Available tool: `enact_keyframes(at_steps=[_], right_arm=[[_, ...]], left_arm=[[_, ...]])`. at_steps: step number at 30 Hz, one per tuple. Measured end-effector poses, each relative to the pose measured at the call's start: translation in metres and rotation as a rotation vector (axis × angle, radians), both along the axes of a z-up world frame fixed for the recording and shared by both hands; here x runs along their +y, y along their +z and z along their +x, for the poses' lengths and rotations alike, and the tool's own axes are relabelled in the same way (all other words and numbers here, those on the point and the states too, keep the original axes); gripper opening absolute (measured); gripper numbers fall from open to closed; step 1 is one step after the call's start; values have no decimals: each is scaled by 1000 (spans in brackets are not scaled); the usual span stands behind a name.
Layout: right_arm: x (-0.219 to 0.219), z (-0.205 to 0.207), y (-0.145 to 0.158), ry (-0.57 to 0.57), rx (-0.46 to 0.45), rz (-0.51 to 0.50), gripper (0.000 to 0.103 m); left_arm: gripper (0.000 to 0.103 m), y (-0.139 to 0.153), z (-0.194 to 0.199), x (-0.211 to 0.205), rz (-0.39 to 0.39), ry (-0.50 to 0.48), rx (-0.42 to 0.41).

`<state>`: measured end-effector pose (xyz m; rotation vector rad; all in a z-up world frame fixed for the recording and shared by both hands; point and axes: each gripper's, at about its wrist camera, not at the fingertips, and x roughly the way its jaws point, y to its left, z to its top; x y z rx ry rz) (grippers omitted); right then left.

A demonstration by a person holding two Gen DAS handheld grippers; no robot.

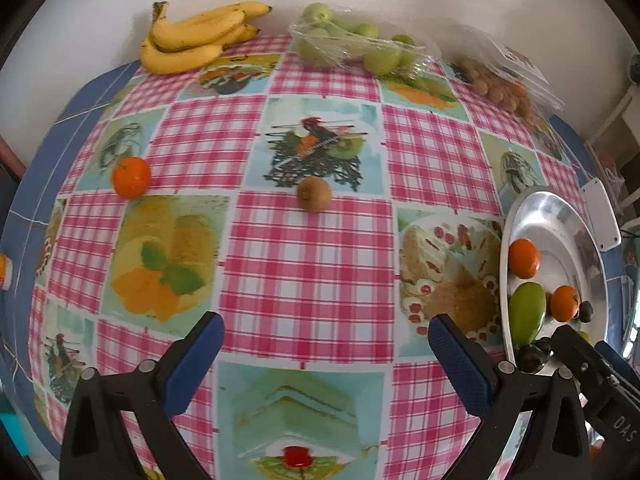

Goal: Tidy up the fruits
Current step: 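Withdraw both tools from the bowl toward the loose orange and kiwi, then close the left tool on the orange while the right tool grips the kiwi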

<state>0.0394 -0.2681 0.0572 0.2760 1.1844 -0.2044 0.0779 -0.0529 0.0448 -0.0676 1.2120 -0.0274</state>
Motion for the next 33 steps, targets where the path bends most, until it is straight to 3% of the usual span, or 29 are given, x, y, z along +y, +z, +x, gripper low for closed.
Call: enact_keyframes(at_steps=[22,33], right_arm=[[112,16,6,172,-13,32,102],[156,24,-4,283,-11,19,102]], left_arm=[[103,18,-5,101,-3,181,-39],[103,18,-1,146,-66,225,-59]])
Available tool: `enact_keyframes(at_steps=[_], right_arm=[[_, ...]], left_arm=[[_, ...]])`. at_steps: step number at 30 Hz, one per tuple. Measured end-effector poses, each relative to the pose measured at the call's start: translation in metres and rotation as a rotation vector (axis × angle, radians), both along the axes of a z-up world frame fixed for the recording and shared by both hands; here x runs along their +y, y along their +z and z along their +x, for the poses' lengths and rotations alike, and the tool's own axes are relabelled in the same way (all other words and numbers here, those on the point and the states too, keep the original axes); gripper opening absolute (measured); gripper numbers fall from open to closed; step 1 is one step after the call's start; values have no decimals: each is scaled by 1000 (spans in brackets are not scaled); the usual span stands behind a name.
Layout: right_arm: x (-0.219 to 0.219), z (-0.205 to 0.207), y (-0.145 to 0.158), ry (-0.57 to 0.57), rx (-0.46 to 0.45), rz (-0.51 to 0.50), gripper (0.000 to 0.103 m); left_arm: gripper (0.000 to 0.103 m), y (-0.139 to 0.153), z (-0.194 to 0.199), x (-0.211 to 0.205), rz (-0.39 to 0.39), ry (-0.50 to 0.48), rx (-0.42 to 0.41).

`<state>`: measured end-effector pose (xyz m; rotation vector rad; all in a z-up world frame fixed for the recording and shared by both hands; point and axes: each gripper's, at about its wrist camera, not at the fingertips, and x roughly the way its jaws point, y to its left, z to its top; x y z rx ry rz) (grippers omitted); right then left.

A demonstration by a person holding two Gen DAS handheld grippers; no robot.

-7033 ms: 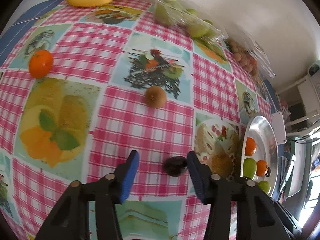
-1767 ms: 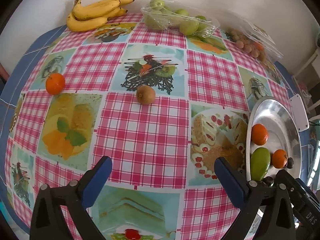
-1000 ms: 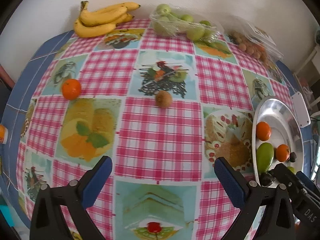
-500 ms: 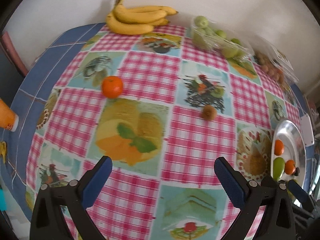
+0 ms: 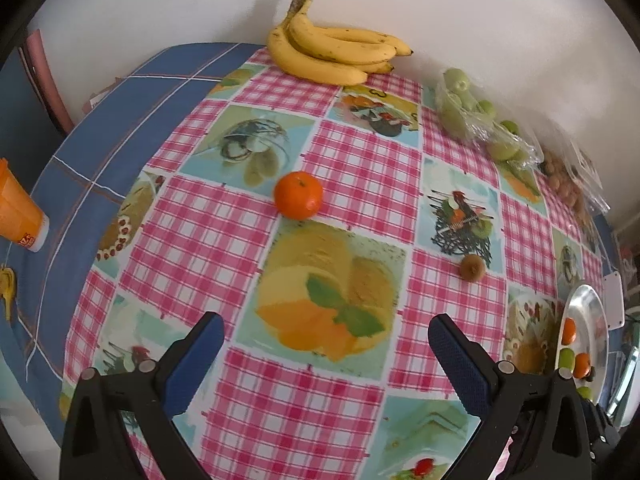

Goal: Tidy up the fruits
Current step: 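Close the left tool on the orange while the right tool grips the kiwi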

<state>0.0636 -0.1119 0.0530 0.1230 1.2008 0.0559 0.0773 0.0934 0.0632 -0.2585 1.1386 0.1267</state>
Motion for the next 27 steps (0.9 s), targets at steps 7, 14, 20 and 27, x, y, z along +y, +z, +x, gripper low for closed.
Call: enact_keyframes(at_steps=[7,14,20,27], right_arm=[[9,10,0,6,-40,22,102],[8,25,0,-9,-62,40,102],[11,48,-2,-13,-66,45,100],[18,79,-10,5,-55,59,71]], left_arm=[[103,-11,8,18,-65,4,25],[101,-19,32,24,-76,-39,38],[93,-19,61,29,-81,-94,35],[82,-24,92,35,-44,-141,41]])
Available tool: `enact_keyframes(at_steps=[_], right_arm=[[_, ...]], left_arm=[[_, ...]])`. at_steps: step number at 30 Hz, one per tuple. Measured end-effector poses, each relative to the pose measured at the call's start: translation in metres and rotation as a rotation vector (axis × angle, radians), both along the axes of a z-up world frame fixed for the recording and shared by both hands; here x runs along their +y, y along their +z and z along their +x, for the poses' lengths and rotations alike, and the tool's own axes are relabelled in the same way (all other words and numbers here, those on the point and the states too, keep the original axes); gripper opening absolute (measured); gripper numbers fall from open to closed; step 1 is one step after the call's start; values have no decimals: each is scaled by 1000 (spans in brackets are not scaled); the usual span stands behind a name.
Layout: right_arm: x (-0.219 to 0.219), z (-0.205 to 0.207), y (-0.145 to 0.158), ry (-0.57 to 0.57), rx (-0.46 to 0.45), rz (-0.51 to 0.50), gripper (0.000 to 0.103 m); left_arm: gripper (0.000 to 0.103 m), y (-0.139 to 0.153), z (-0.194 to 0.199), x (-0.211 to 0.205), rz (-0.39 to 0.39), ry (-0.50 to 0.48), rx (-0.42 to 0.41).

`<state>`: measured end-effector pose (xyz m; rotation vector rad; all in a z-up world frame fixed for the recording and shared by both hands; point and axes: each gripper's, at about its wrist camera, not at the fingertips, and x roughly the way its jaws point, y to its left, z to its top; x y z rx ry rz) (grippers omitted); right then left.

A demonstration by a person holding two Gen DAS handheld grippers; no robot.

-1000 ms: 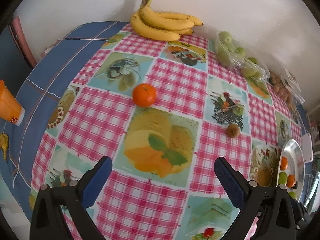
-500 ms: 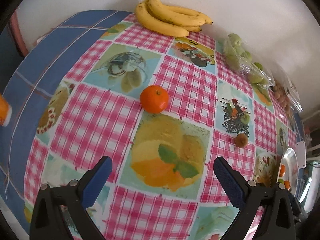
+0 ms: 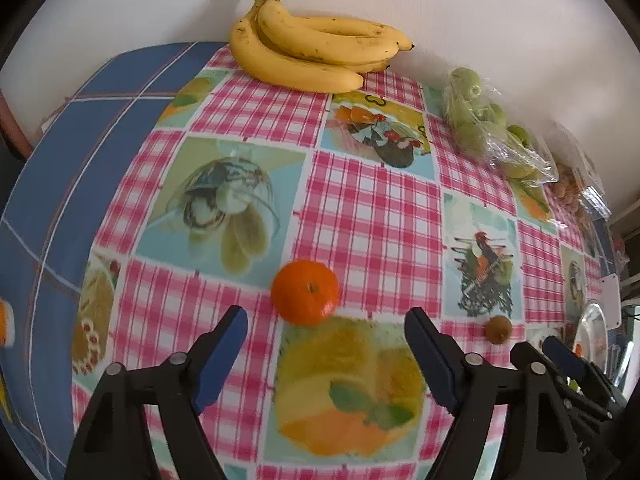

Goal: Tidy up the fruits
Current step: 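Close the left tool on the orange while the right tool grips the kiwi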

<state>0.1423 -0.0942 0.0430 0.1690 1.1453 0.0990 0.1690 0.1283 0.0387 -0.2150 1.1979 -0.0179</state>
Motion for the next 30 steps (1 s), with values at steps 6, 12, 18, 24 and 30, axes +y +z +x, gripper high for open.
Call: enact_keyframes(at_steps=[6,12,18,24,30], right_arm=[[8,20,-13,26,31,3,52],[13,30,-24,34,56,-14,37],[13,30,-26,35,52,-7,26],[10,24,-19,28,43,11,26],[5,2,-3,7,35,4,26]], left_arm=[[70,-12,11,1,13,-17,17],[49,-21,15,2,28,-8,26],[42,-23,15,7,14,13,15],[42,-14,0,2,7,38,-2],[42,6,-24,-19,-14,48,-29]])
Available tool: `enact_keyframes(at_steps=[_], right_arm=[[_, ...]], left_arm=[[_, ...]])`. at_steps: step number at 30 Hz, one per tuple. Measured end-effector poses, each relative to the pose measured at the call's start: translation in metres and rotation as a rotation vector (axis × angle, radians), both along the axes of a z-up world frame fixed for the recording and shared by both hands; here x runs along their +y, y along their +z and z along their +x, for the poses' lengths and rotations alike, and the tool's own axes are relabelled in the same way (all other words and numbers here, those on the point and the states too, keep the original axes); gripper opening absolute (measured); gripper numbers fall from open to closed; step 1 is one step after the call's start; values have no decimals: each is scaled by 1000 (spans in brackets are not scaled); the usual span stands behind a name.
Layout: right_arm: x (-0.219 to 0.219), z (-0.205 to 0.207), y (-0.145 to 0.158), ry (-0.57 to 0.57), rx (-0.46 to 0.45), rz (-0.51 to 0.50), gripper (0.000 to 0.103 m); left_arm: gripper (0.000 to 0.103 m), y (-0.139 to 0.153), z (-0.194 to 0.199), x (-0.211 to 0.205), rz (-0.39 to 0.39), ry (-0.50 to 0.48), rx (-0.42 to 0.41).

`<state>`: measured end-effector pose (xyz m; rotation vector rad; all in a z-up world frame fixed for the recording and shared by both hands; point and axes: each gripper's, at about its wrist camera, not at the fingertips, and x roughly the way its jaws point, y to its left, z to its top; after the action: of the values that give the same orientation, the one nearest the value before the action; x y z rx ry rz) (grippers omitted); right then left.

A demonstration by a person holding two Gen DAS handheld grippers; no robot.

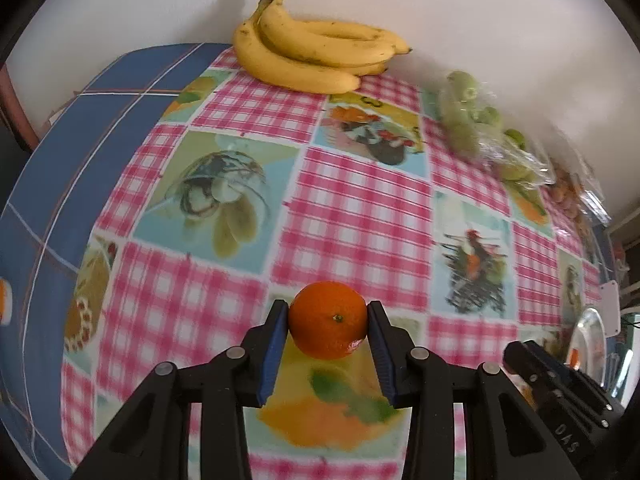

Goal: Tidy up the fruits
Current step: 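Carry the orange with the left tool while the right tool carries the kiwi to the bowl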

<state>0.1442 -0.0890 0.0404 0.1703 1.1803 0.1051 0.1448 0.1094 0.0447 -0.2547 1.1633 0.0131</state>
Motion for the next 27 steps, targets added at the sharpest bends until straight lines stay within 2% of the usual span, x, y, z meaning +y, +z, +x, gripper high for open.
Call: enact_keyframes(at_steps=[12,20,27], right_arm=[[-30,-61,28,-58,-16,9,26],[-54,-89,37,-93,-36,2,26],[-73,-96,40,-118,-47,5,26]], left_arm=[[42,29,-52,-50,-66,1,-57],[42,40,-66,-86,-44,-56,-93],[42,44,-67,-109,-24,-88,-106]])
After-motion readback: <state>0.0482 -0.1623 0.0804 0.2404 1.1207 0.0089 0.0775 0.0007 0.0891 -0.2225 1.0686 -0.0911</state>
